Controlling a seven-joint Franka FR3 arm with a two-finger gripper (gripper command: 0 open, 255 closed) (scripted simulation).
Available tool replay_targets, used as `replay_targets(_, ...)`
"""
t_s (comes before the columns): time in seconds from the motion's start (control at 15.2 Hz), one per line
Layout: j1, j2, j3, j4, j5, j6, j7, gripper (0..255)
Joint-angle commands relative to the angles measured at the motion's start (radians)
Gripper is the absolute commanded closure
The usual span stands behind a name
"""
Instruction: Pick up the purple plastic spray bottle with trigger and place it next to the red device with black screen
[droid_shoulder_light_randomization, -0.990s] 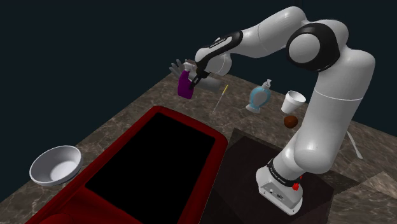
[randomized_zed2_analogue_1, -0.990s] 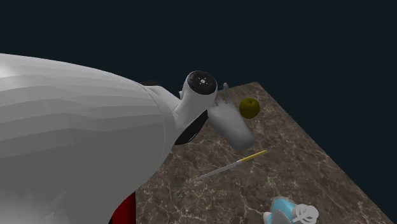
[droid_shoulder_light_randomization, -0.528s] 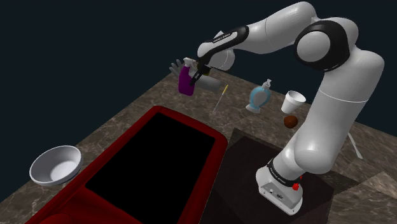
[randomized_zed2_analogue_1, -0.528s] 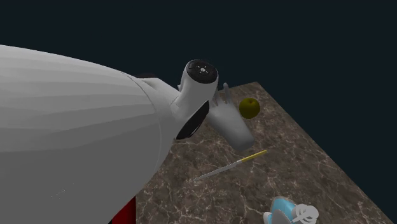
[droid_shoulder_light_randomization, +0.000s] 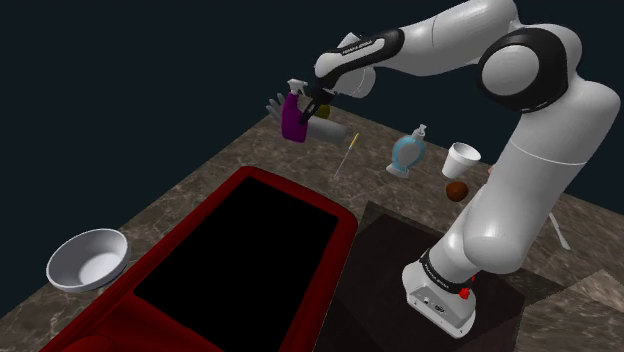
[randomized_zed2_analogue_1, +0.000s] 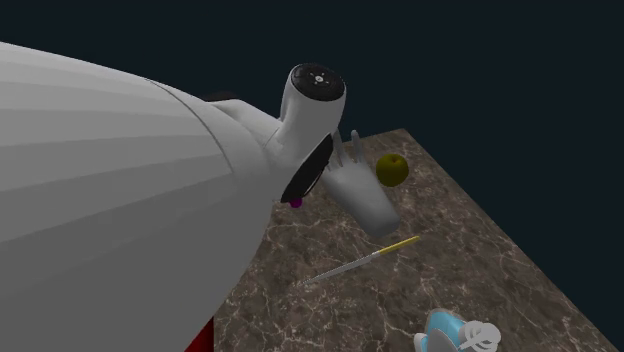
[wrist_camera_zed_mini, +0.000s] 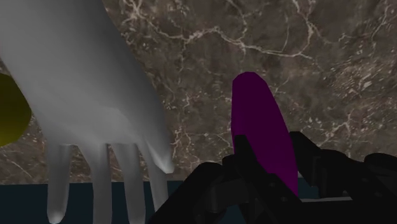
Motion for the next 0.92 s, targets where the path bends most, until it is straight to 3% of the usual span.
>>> replay_targets(0.0, 0.003, -0.017, -0.006, 0.007, -0.018, -0.021, 0.016, 255)
replay_targets(0.86, 0.012, -0.098, -0.026, 0.082, -0.111, -0.165, 0.105, 255)
